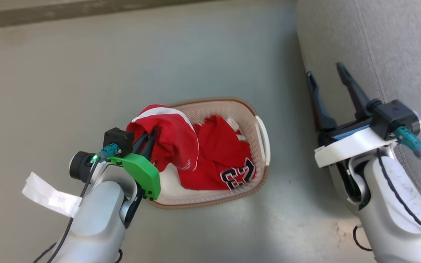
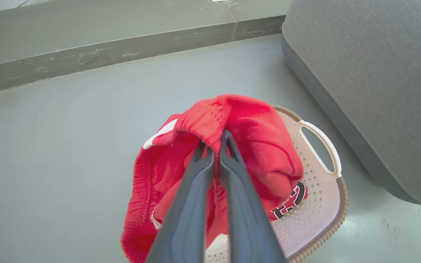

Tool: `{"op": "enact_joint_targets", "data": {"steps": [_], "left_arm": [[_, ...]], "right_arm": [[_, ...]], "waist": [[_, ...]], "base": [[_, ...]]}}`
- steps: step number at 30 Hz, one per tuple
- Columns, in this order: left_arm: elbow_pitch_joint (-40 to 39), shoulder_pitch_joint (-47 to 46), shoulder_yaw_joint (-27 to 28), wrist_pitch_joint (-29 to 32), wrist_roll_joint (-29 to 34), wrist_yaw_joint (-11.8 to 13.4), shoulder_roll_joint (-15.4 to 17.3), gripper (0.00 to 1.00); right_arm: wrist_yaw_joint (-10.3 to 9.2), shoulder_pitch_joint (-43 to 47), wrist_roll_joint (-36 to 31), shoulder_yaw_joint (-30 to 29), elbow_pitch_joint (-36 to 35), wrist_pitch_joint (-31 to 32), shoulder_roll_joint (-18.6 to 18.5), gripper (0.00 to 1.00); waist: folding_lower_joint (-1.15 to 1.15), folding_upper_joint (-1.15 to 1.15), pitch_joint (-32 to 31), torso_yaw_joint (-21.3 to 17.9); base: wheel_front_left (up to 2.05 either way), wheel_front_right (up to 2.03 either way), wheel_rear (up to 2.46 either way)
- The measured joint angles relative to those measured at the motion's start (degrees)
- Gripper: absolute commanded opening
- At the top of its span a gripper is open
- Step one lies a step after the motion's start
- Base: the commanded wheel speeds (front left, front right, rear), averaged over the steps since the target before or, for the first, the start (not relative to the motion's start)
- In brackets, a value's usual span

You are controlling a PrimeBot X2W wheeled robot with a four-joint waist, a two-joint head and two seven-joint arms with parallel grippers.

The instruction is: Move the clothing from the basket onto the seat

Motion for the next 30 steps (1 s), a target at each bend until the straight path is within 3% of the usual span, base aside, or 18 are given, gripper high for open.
{"op": "enact_joint_targets", "data": {"steps": [10,30], "left_arm": [[-5.7,1.2,0.9,-0.3,-1.9,0.2,0.0,0.00],[-33.1,2.2,5.3,-0.5,1.3,0.6,-0.1,0.00]], "right_arm": [[0.55,2.6,0.0,1.2,1.7,0.0,1.0,1.00],[1.22,7.3,0.9,3.3,3.5,0.0,2.1,1.00]], "waist": [[0.00,0.00,-5.8,3.3],[0.00,0.00,-13.9,4.1]], "base": [[0.00,0.00,0.00],[0.00,0.00,0.00]]}}
